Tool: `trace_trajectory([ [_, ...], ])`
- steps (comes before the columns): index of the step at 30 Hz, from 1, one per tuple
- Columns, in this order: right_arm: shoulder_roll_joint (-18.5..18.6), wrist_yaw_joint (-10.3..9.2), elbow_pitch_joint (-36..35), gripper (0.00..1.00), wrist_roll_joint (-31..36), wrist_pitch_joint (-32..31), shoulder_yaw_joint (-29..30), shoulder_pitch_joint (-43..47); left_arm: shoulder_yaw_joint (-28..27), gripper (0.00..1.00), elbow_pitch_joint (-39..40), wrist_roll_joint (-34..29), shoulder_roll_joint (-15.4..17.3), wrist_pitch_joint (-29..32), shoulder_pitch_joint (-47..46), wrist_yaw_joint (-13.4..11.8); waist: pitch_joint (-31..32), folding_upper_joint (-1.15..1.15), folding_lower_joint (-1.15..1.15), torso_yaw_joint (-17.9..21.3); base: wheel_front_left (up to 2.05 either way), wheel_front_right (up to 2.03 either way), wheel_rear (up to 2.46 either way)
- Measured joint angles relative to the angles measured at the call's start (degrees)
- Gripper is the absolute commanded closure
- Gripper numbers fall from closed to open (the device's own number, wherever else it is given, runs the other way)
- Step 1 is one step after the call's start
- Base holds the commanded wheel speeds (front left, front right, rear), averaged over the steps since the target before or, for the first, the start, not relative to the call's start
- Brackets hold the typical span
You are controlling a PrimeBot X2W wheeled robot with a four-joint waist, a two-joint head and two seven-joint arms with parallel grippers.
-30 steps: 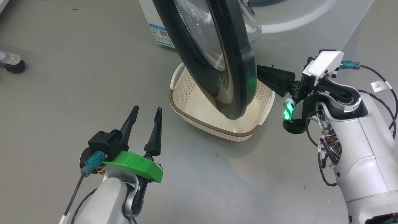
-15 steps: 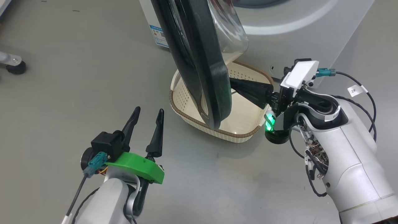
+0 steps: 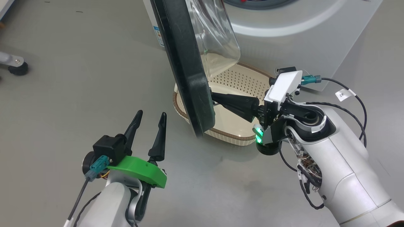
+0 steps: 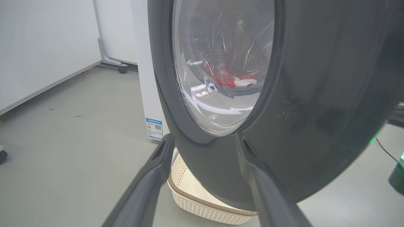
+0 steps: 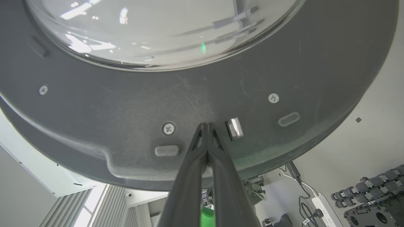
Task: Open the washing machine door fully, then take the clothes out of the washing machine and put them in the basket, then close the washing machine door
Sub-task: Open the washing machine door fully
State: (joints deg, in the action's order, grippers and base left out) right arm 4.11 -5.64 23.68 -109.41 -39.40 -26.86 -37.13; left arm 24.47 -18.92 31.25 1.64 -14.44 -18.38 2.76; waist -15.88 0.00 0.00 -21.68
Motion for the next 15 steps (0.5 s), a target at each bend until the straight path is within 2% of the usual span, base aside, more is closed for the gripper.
trace_trajectory([
  [15, -0.1, 0.54, -0.5, 1.0, -0.1, 3.2, -3.1, 0.0, -1.3, 0.0, 0.0, 0.0, 0.0, 0.0, 0.3, -0.2, 0.4, 0.0, 0.0, 1.0, 0.0, 0.0, 0.0],
])
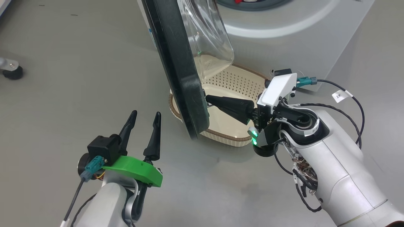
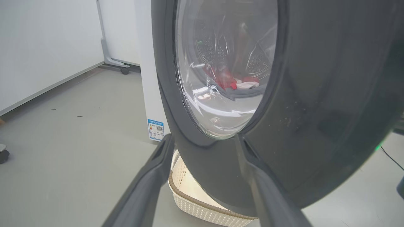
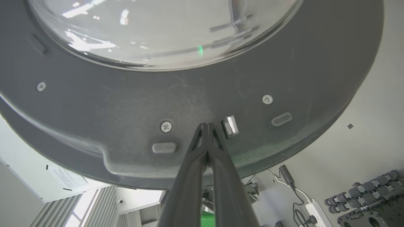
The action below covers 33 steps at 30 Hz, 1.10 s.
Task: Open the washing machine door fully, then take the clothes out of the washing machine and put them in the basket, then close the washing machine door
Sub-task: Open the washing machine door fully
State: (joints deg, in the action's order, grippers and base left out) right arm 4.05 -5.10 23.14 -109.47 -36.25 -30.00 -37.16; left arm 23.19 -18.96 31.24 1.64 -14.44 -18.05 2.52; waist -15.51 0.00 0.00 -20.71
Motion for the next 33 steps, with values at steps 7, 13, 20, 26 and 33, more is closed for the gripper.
trace_trajectory([
  [7, 1.2, 2.89, 0.7, 1.0, 4.5, 2.8, 0.2, 0.0, -1.4, 0.0, -0.6, -0.3, 0.0, 0.0, 1.0, -0.3, 1.7, 0.0, 0.0, 1.6, 0.0, 0.0, 0.0],
  [13, 7.4, 7.73, 0.1, 1.0, 13.8, 7.6, -1.2, 0.4, -3.2, 0.0, -1.3, -1.6, 0.0, 0.0, 1.9, -0.3, 4.0, 0.0, 0.0, 3.3, 0.0, 0.0, 0.0],
  [20, 15.3, 11.09, -1.6, 1.0, 30.0, 17.9, -3.8, 2.9, -5.8, 0.0, -1.7, -2.5, 0.2, 0.0, 3.6, -0.5, 6.6, 0.0, 0.0, 5.7, 0.0, 0.0, 0.0],
  [26, 19.4, 11.09, -3.2, 1.0, 40.8, 26.9, -5.6, 5.7, -7.0, 0.0, -1.7, -3.2, 0.6, 0.0, 4.3, -0.5, 8.3, 0.0, 0.0, 8.0, 0.0, 0.0, 0.0],
  [33, 21.6, 10.8, -5.1, 1.0, 50.7, 38.1, -6.6, 9.4, -8.3, 0.0, -1.7, -4.2, 0.9, 0.0, 5.7, -0.5, 9.8, 0.0, 0.0, 10.4, 0.0, 0.0, 0.0],
])
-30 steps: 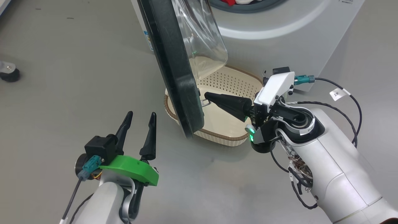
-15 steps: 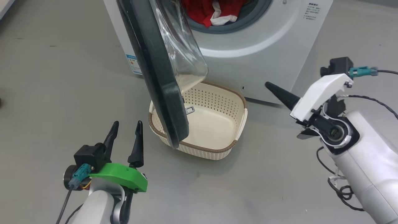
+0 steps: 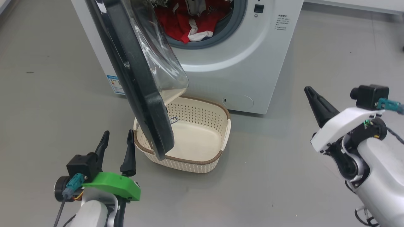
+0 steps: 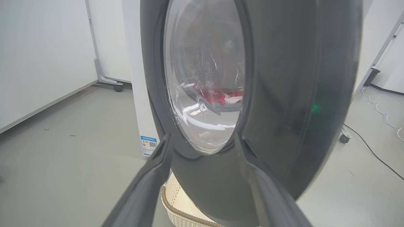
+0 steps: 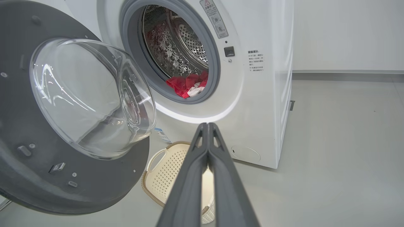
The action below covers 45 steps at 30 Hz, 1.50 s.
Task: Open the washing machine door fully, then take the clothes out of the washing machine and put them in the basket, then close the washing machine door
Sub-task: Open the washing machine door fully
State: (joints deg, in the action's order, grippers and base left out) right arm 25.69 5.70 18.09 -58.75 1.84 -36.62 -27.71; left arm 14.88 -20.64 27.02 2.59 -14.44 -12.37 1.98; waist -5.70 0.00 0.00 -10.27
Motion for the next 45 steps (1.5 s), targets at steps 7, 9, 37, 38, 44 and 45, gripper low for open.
trace_trajectory([
  [7, -0.6, -3.02, -0.9, 1.0, 3.2, 8.5, 0.3, 7.2, -1.1, 0.0, 0.0, -0.6, 0.1, 0.0, 1.6, 0.1, 1.6, 0.0, 0.0, 1.8, 0.0, 0.0, 0.0],
  [9, -0.2, -5.31, -1.0, 1.0, 5.8, 12.1, 0.4, 9.1, -1.5, 0.0, -0.2, -0.9, 0.1, 0.0, 2.2, 0.1, 2.2, 0.0, 0.0, 2.5, 0.0, 0.0, 0.0],
  [37, -4.8, -11.9, -11.6, 0.0, 16.3, 13.0, 14.0, 22.9, -4.0, 0.0, 0.8, -1.9, 0.1, 0.0, 3.3, 0.9, 2.2, 0.0, 0.0, 5.4, 0.0, 0.0, 0.0],
  [38, -5.0, -11.9, -11.9, 0.0, 16.7, 13.0, 14.2, 23.3, -4.0, 0.0, 0.8, -1.9, 0.1, 0.0, 3.3, 0.9, 2.2, 0.0, 0.0, 5.4, 0.0, 0.0, 0.0],
  [44, -6.1, -11.9, -13.1, 0.0, 18.3, 13.0, 15.2, 25.3, -4.3, 0.0, 0.8, -1.9, 0.1, 0.0, 3.4, 0.9, 2.1, 0.0, 0.0, 5.4, 0.0, 0.0, 0.0],
  [45, -6.1, -11.9, -13.4, 0.0, 18.8, 13.0, 15.4, 25.6, -4.4, 0.0, 0.8, -1.9, 0.1, 0.0, 3.4, 0.9, 2.2, 0.0, 0.0, 5.4, 0.0, 0.0, 0.0],
])
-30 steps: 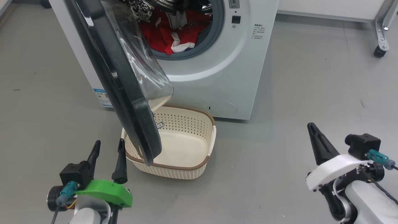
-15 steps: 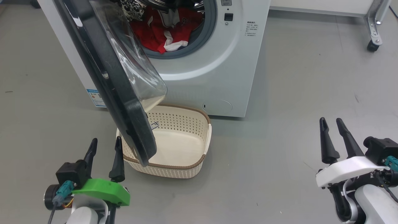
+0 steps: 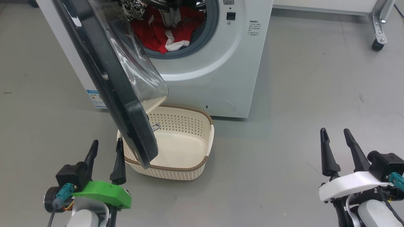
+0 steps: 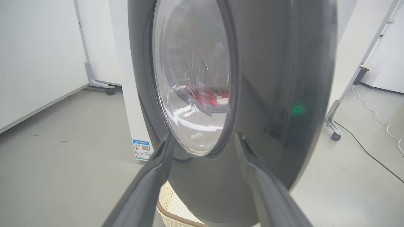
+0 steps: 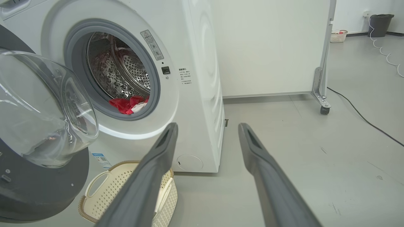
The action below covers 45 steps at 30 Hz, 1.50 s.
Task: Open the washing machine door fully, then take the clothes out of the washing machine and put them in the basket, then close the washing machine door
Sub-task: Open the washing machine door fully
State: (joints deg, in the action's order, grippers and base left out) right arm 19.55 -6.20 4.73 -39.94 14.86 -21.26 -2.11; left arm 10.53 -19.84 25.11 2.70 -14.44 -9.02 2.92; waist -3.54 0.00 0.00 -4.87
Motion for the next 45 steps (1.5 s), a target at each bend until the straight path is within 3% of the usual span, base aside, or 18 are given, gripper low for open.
trace_trajectory([
  [45, -4.3, 1.64, -2.3, 0.0, 5.9, 0.0, 3.8, 5.1, -0.8, 0.0, -0.2, -1.5, -0.3, 0.0, 0.2, 1.4, -0.2, 0.0, 0.0, -0.1, 0.0, 0.0, 0.0],
])
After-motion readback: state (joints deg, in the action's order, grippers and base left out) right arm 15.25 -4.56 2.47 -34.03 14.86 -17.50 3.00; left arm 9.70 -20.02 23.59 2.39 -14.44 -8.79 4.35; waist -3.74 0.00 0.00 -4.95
